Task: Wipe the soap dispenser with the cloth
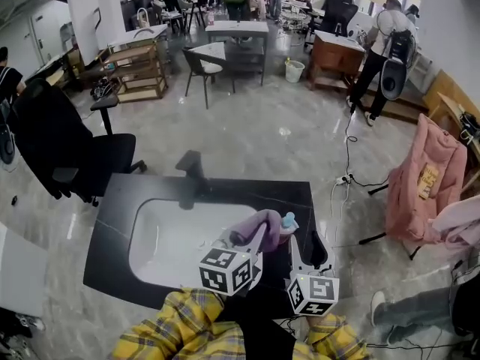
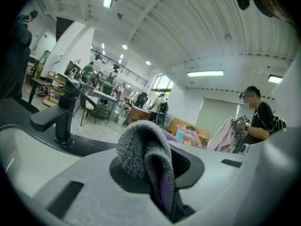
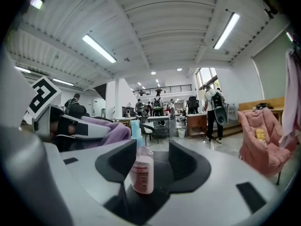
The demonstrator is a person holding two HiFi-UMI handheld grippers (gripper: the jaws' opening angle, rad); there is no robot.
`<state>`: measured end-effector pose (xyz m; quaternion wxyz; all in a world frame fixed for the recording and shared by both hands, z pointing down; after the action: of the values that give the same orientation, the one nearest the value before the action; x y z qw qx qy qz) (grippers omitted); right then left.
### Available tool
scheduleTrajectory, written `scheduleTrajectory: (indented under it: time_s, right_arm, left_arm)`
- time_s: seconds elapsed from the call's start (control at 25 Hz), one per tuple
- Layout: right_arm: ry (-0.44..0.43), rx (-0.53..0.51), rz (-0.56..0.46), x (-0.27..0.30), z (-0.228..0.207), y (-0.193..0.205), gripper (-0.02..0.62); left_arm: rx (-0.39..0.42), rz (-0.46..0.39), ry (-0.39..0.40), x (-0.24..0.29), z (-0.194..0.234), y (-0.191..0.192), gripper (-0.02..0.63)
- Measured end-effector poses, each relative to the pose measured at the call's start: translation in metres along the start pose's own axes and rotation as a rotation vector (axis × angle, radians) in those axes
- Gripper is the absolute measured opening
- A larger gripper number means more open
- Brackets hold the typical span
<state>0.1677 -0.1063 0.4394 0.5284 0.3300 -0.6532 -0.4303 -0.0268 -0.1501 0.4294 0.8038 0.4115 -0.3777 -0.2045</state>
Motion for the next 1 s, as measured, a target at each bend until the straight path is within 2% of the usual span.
scheduleTrajectory:
  time_s: [0.36, 1.0]
  right_arm:
    - [0.007, 0.031, 0.038, -0.005, -0.014, 0.009, 0.19]
    - [-0.009, 0.064, 0.09, 0.003, -0.018, 0.021, 0.15]
  left_arm:
    - [0.052, 0.036, -0.085, 0.02, -0.002, 0.017, 0.058]
    - [-0.001, 0.072, -0.111, 0.03, 0.013, 0.039, 0.058]
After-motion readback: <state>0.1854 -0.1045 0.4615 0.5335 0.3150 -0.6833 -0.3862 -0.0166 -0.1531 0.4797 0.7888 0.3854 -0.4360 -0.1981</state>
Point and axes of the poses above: the fingertips, and each gripper's own axes: x forward along the fingers, z to its left, y out of its underside, the point moved 10 cm from there along -x, backward along the fingers, and after that the axes turned 15 degrees about z, right-handed, at the moved point
